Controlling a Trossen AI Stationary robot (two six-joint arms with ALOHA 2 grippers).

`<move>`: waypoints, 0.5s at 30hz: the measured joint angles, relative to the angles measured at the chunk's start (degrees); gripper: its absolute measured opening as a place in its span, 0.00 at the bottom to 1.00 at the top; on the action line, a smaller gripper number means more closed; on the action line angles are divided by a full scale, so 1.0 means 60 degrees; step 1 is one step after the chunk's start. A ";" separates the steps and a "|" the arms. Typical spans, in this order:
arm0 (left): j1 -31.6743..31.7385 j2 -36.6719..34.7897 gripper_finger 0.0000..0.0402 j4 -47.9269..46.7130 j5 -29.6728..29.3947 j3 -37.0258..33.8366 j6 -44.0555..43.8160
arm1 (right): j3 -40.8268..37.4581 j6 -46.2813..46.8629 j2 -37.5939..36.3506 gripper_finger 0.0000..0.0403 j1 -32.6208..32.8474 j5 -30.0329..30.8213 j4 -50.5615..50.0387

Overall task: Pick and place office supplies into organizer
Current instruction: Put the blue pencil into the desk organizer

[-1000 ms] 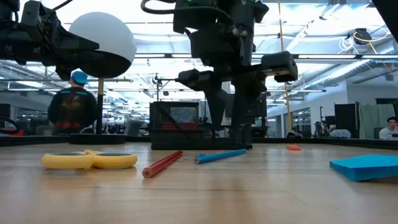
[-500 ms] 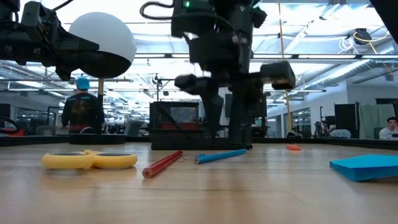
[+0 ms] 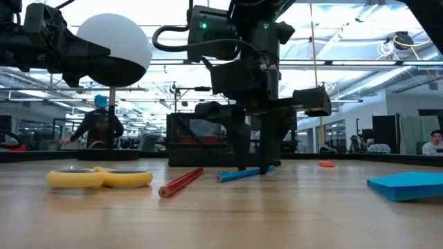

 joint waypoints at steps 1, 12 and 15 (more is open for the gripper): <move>0.0000 0.0000 0.42 -0.0005 0.0000 0.0000 0.0009 | 0.0000 0.0023 0.0004 0.31 0.0000 0.0000 -0.0007; 0.0000 0.0004 0.42 -0.0430 0.0007 0.0000 -0.0549 | -0.0015 0.0475 0.0015 0.13 0.0011 0.0029 0.0039; 0.0000 0.0001 0.42 -0.0426 0.0007 0.0001 -0.0515 | -0.0015 0.0611 0.0015 0.08 0.0011 0.0033 0.0046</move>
